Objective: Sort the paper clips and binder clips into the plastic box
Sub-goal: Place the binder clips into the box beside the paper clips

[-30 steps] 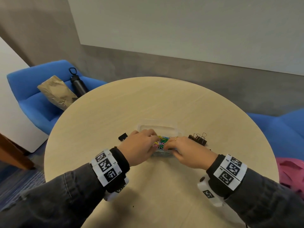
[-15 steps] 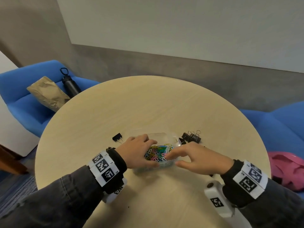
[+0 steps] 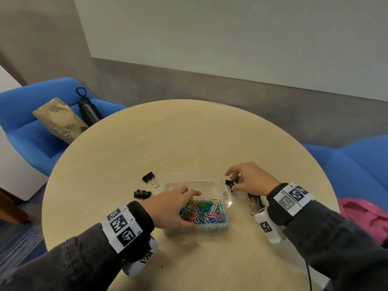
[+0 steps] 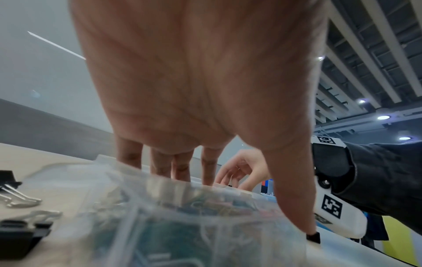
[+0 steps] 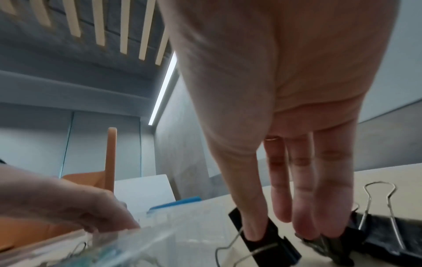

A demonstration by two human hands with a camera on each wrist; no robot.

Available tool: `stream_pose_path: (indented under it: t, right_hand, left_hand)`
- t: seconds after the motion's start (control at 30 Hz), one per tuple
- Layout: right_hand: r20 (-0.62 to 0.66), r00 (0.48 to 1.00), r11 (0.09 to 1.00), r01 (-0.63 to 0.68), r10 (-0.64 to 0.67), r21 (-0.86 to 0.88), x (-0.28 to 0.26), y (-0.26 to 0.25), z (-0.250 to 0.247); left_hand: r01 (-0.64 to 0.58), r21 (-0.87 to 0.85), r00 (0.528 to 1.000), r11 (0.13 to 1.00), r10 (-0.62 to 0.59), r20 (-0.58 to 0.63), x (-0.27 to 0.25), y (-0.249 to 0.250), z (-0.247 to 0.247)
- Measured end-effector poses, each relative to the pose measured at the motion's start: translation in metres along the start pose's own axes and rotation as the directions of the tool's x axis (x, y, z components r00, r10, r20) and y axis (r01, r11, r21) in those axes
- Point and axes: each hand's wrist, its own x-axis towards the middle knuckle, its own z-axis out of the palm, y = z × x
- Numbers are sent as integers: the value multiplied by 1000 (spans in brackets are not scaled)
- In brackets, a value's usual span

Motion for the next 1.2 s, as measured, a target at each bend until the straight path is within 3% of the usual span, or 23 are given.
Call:
stream_pose_path:
  t: [0.17,0.3,0.4,0.47,0.53,0.67,0.77,0.93,1.03,1.13,1.2]
  right_hand:
    - [-7,1000,994,-27,27,-103,13,3,2]
    - [-148,989,1000,-18,14,-23,9,-1,-9]
    - [-231,970,989,107,-81,102,3,-23,-18]
    - [-121,978,972,186,-170,141,3,-40,-18]
    - [22,971,970,234,-236,72,6,-51,-13]
    - [182,953,963,260,-243,-73,18,-59,0]
    - [227,950,958,249,-214,-140,24,-57,6]
    - [186,960,941,248,-208,-230,23,-50,8]
    - [126,969,955,235,-214,-183,21,-43,-1]
    - [-13,988,983,151,-153,-101,24,-32,-22]
    - [-71,995,987,64,-75,-146,29,-19,-33]
  left_hand:
    - [21,73,999,997,-18,-37,1,1,7]
    - [36,67,998,997,-32,-62,1,2,10]
    - [48,60,997,997,-45,-58,2,3,10]
    - [47,59,997,997,-44,-59,1,3,10]
    - [45,65,998,997,-41,-57,1,4,10]
    - [48,59,998,997,-45,-50,1,4,9]
    - [62,33,997,998,-61,-45,1,3,10]
    - [58,-31,995,998,-60,-81,0,4,10]
    - [-5,-50,995,999,0,-98,2,7,9]
    - [-23,-34,997,999,20,-80,2,6,9]
    - [-21,-32,997,999,18,-71,2,7,8]
